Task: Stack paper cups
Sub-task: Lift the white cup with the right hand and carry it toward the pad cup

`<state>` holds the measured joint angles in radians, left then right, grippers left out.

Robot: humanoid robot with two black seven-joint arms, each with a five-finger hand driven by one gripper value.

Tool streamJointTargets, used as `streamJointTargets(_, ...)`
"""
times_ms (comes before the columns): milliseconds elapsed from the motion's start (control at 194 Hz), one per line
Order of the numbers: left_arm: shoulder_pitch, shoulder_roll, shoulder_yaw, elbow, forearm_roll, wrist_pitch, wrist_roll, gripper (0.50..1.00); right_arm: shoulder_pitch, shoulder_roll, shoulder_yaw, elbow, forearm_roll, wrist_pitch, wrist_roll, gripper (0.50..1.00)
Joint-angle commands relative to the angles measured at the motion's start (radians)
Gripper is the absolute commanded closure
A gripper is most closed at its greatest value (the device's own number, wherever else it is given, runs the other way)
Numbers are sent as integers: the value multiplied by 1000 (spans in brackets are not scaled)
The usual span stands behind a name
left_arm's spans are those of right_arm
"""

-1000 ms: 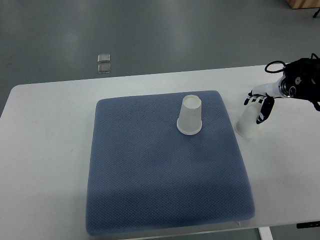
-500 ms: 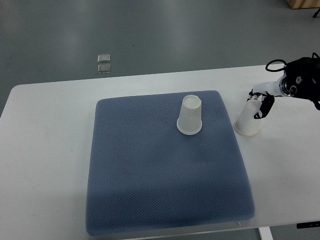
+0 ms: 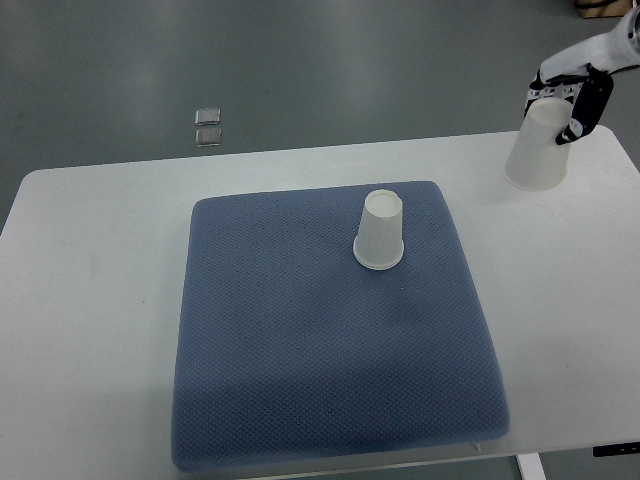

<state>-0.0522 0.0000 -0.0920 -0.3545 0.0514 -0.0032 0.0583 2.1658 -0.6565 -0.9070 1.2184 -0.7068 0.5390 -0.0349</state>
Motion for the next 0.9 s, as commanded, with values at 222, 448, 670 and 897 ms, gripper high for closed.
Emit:
streamJointTargets(222,0,0,0,-3,1,0,-2,500,259,11,-23,72,-2,72,1,891)
streamJointTargets(448,0,0,-2,0,-1,0,0,500,250,107,-9,62,35,72,0,891)
streamJointTargets(670,0,0,-2,2,-1,0,-2,500,232,333,-6,-30,288,42,0,889)
streamJointTargets(897,0,0,-3,5,-1,0,-2,500,158,523,0,-142,372,33,4,885)
